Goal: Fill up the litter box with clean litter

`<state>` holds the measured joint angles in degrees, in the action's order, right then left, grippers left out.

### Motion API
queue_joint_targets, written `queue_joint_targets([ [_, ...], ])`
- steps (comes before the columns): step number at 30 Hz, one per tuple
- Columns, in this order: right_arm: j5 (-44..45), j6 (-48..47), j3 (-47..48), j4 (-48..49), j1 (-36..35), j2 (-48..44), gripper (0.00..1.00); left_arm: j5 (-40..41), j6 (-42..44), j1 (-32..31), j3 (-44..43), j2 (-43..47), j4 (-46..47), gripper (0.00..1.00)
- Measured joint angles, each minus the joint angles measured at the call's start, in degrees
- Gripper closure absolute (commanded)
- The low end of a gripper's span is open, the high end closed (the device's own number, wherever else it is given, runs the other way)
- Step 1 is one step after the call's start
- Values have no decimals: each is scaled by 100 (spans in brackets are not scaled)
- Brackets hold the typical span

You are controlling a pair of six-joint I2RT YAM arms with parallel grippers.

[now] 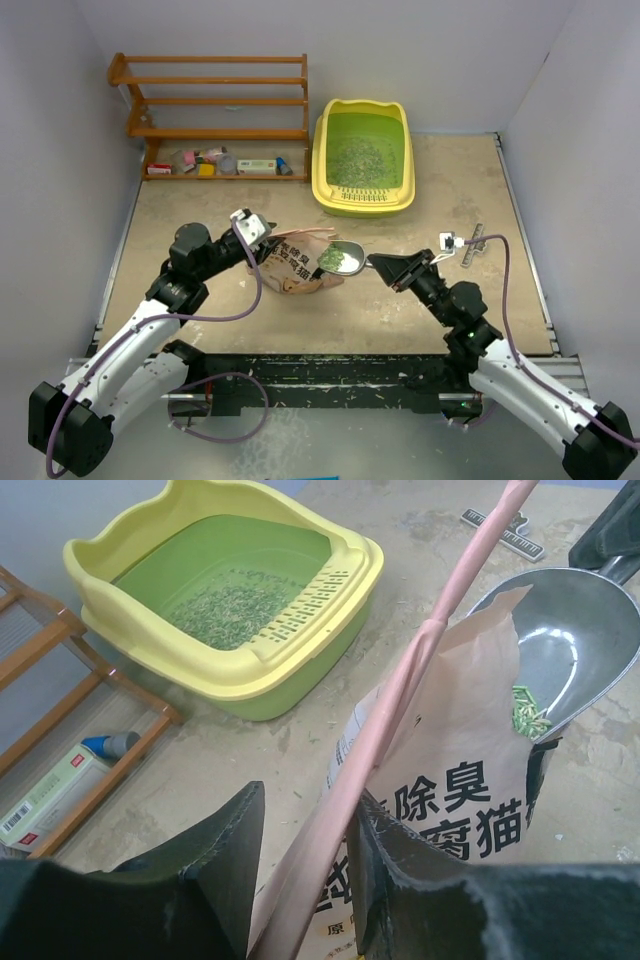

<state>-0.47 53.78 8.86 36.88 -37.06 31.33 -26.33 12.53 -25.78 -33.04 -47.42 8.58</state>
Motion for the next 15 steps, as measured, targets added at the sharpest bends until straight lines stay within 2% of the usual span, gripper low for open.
queue_joint_targets([
  [15, 481, -96, -240, -1342, 0, -1659, 100, 15, -293, 0, 0, 4, 133, 54],
])
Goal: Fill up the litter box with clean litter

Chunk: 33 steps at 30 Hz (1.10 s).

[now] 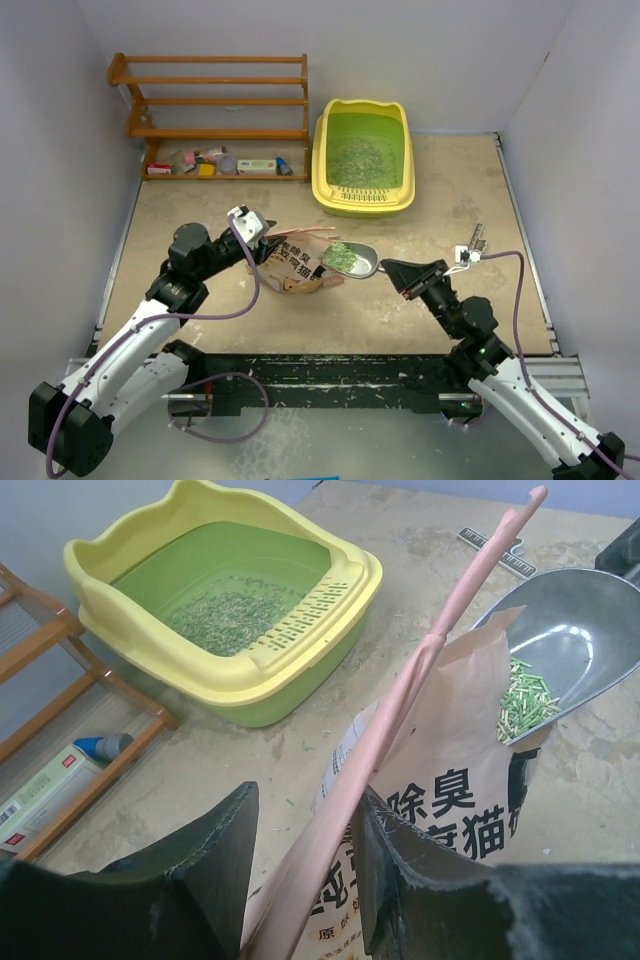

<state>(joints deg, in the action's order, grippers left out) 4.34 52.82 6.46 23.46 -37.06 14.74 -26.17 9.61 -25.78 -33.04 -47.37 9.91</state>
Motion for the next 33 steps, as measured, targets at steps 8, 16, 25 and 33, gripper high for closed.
queue_joint_targets([
  [8, 299, 326, -540, -72, 0, -782, 100, -17, -17, 0, -7, -4, 37, 54],
  [16, 345, 297, -535, 238, 0, -588, 100, -15, -17, 4, -28, -4, 90, 54],
  [25, 208, 219, -396, 133, 0, -247, 100, -15, -66, 4, -31, -9, 87, 54],
  [33, 343, -48, 144, -1147, 0, -1185, 100, 37, -107, 4, -94, -46, 92, 54],
])
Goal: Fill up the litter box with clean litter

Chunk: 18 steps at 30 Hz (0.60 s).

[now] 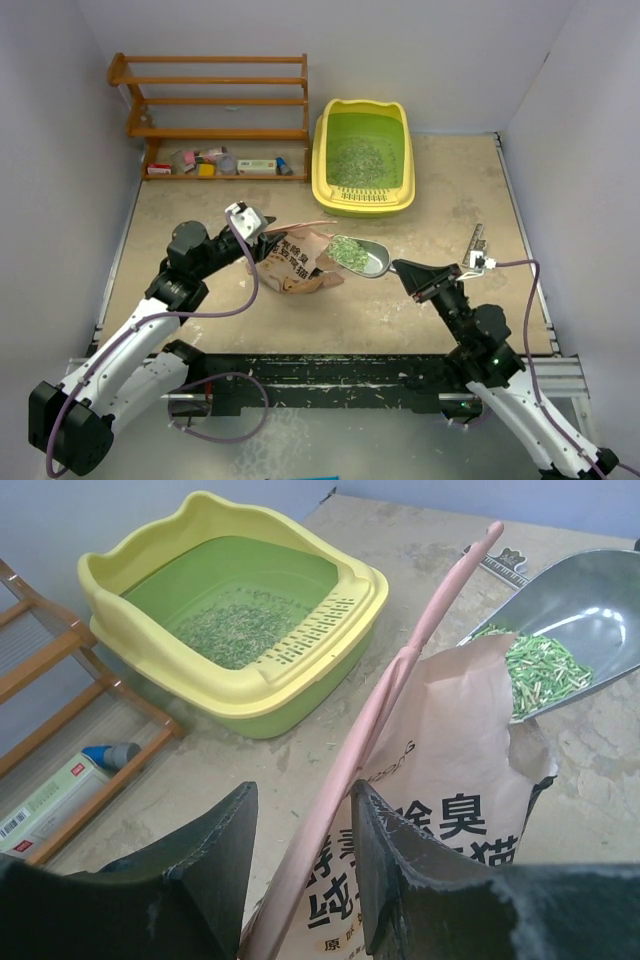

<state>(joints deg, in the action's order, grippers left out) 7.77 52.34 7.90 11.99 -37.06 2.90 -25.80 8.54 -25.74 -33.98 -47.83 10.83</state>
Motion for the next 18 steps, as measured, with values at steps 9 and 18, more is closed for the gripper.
queue_joint_targets([
  [9, 378, -306, 426, -776, 0, -216, 100, 31, -2, 0, -33, -7, 0, 54],
  [18, 841, -492, 765, -1119, 0, -216, 100, 42, -2, 0, -33, -17, 0, 54],
])
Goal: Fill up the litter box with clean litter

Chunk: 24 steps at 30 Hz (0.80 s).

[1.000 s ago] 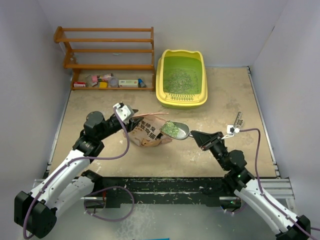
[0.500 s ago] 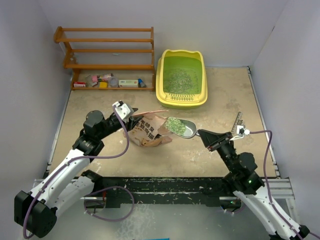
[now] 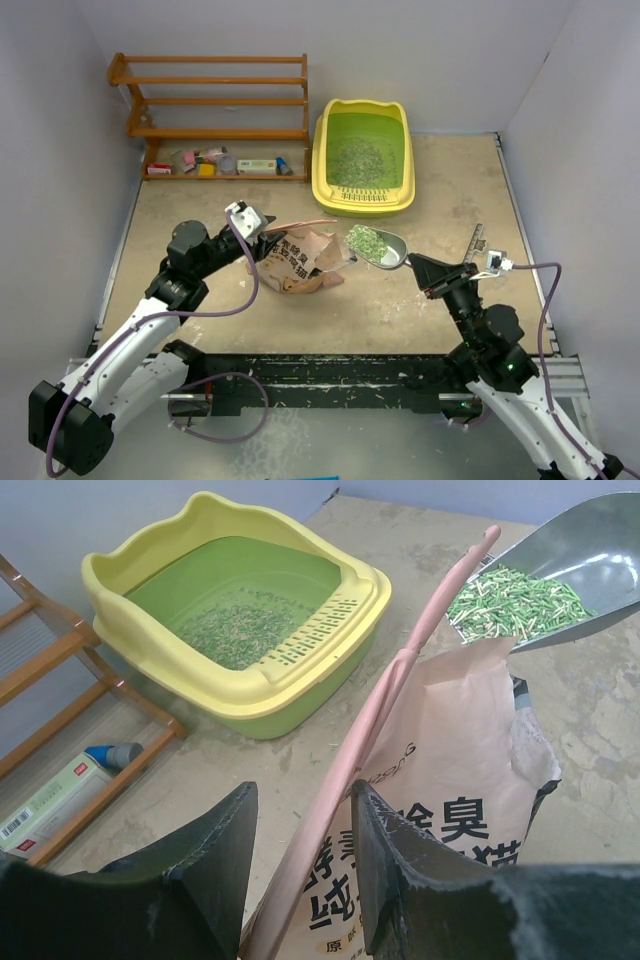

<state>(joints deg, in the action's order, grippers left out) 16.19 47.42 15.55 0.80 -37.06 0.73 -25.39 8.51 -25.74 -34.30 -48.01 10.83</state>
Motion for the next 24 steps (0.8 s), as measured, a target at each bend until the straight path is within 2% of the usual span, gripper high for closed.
queue_joint_targets([
  [10, 190, -94, 138, -46, 0, 138, 100, 4, -2, 0, -2, -13, 0, 54],
  [24, 452, -221, 321, 831, 0, 1375, 100, 7, -2, 0, -35, -59, -9, 54],
])
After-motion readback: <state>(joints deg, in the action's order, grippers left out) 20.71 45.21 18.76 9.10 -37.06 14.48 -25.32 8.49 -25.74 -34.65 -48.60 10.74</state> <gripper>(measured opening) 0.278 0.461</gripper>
